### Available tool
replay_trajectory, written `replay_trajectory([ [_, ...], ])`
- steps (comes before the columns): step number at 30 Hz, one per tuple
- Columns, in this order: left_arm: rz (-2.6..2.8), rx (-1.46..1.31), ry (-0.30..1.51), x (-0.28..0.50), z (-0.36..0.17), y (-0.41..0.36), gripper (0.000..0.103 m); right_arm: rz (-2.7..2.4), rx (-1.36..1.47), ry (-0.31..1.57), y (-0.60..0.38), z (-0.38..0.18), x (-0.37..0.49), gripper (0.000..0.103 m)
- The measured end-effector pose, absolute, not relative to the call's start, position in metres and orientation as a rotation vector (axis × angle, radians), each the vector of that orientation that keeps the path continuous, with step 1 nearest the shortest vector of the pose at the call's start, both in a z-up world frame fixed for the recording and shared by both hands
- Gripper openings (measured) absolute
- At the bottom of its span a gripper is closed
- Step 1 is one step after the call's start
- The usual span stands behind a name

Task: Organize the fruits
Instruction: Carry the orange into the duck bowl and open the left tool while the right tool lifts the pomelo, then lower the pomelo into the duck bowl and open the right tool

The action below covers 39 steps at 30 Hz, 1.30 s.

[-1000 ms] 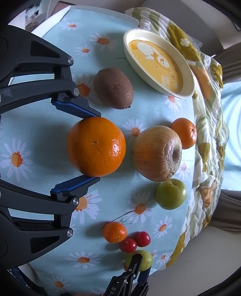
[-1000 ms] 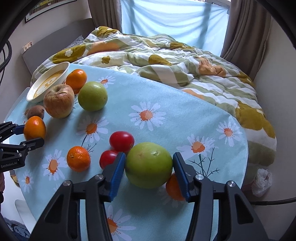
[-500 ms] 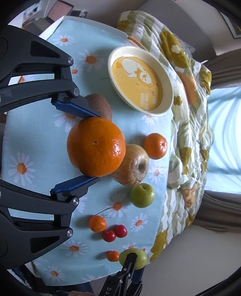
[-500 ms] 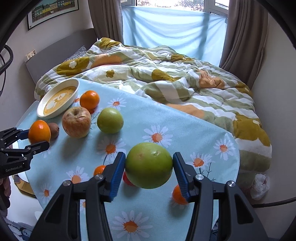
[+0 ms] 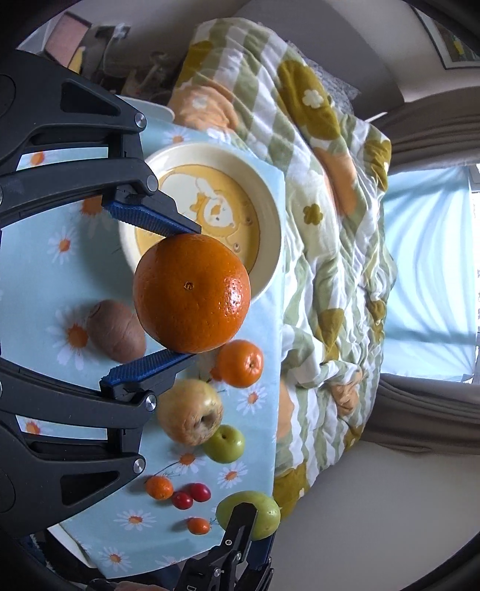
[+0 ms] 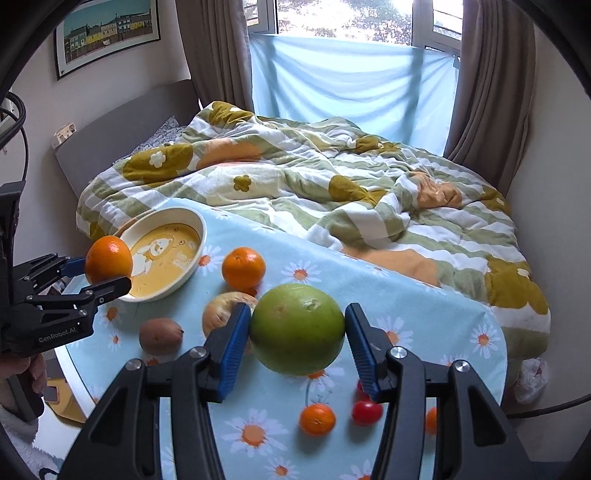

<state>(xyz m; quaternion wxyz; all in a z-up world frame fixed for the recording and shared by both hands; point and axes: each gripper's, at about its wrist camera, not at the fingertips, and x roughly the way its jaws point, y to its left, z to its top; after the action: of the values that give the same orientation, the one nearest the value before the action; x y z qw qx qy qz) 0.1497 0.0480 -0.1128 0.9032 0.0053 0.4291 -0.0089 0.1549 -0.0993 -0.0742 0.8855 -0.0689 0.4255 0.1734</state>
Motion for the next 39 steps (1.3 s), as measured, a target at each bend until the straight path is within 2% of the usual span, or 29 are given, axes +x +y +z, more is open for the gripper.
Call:
replay_trajectory([
  [13, -0.152, 0.096, 0.928, 0.234, -0.15, 0.131, 0.066, 0.295, -0.06, 0.9, 0.006, -0.09, 0.2, 0.049],
  [29, -0.305, 0.178, 1.04, 0.281, -0.2, 0.14, 0.067, 0.172, 0.009, 0.957, 0.04, -0.116, 0.22, 0.049],
  [30, -0.306, 0.185, 1.026, 0.28, -0.198, 0.139, 0.077, 0.165, 0.012, 0.959, 0.039, -0.117, 0.22, 0.049],
  [31, -0.312, 0.189, 1.015, 0.279, -0.194, 0.138, 0.1, 0.16, 0.016, 0.962, 0.038, -0.116, 0.22, 0.049],
  [32, -0.317, 0.191, 1.004, 0.278, -0.191, 0.137, 0.103, 0.157, 0.022, 0.965, 0.037, -0.116, 0.22, 0.049],
  [39, -0.327, 0.193, 1.032, 0.265, -0.185, 0.137, 0.103, 0.155, 0.021, 0.96, 0.029, -0.11, 0.219, 0.049],
])
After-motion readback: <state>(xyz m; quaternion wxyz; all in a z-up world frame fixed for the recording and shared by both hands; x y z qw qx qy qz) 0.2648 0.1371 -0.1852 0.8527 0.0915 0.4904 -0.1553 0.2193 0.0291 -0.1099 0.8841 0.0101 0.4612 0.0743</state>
